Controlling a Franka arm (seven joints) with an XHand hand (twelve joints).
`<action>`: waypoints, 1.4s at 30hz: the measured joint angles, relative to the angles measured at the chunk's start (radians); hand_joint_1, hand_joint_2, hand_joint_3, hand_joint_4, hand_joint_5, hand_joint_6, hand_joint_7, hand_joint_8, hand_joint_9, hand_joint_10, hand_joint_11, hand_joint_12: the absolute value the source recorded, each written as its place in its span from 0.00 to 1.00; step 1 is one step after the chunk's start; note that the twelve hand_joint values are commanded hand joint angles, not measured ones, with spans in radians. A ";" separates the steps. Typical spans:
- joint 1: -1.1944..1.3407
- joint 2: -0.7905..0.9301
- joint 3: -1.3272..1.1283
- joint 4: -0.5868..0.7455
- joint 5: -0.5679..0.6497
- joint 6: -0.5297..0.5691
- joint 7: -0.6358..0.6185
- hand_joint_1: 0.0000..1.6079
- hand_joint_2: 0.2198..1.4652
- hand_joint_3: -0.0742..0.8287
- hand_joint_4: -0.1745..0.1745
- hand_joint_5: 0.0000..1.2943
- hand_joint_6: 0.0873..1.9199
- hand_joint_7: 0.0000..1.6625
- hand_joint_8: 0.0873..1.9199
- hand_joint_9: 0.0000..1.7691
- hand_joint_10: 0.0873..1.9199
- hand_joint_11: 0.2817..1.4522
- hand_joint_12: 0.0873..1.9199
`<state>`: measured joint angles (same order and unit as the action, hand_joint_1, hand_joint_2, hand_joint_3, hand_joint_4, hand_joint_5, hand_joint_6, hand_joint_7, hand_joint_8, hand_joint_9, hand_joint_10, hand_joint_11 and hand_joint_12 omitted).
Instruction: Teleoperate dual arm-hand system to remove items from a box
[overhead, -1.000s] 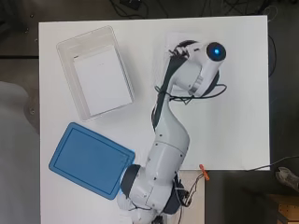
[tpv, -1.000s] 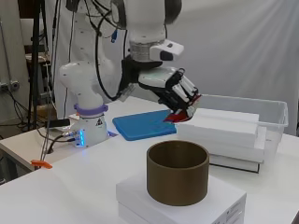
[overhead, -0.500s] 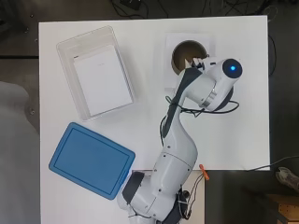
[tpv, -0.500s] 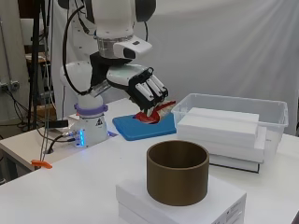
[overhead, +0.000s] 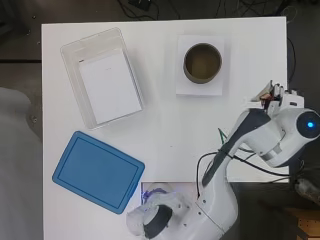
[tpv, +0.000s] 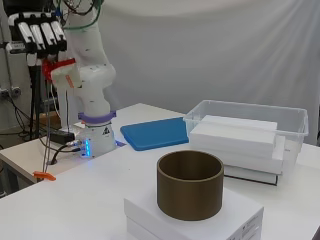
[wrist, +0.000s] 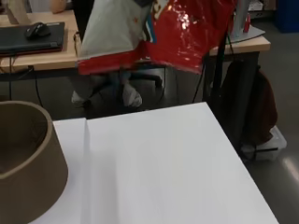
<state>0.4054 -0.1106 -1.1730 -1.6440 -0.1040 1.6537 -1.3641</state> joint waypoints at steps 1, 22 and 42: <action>0.078 -0.042 -0.041 0.007 -0.030 -0.006 0.018 0.73 0.86 0.08 0.00 0.46 0.67 0.46 0.85 0.54 0.73 0.28 0.75; 1.277 -0.531 -0.595 0.034 -0.453 -0.012 0.348 0.34 0.62 0.06 0.29 0.19 0.26 0.19 0.32 0.26 0.23 0.13 0.28; 1.022 -0.252 -0.180 -0.098 -0.320 -0.023 0.464 0.00 0.51 0.08 0.62 0.19 0.00 0.22 0.00 0.23 0.00 0.20 0.00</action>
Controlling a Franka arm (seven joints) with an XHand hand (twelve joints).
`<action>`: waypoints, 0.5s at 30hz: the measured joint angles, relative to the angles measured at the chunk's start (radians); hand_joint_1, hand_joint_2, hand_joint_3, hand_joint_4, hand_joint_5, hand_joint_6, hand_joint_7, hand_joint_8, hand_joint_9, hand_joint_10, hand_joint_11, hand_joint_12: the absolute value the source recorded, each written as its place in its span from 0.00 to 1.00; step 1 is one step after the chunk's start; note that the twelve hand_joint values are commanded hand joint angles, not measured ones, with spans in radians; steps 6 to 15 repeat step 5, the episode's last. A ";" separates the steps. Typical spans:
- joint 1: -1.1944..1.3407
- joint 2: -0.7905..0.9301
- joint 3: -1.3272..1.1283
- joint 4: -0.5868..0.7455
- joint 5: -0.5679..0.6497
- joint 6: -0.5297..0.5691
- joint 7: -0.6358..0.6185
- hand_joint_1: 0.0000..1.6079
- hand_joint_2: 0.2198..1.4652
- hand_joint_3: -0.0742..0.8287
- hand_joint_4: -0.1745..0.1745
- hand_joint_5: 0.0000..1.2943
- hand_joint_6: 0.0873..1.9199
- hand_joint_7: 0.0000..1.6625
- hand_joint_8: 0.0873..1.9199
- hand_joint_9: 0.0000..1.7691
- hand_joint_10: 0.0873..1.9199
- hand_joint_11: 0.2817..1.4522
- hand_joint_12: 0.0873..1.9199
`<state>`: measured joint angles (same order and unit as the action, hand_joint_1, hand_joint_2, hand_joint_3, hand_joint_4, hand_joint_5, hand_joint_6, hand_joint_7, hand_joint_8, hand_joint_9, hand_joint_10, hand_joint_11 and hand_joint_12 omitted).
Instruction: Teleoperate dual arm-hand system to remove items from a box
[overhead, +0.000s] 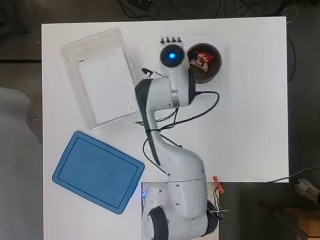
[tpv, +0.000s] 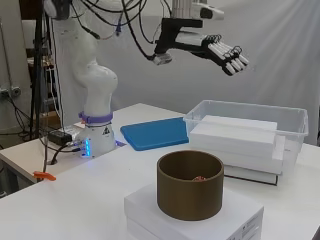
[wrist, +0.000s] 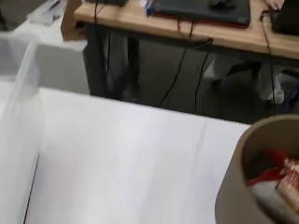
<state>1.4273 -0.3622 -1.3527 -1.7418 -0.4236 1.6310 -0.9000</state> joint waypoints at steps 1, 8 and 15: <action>-0.025 0.050 0.032 -0.029 0.016 -0.004 -0.006 0.00 0.51 0.08 0.63 0.18 0.00 0.22 0.00 0.23 0.00 0.20 0.00; -0.250 0.129 0.259 -0.170 0.040 -0.034 0.048 0.00 0.51 0.08 0.68 0.17 0.00 0.18 0.00 0.20 0.00 0.20 0.00; -0.250 0.129 0.259 -0.170 0.040 -0.034 0.048 0.00 0.51 0.08 0.68 0.17 0.00 0.18 0.00 0.20 0.00 0.20 0.00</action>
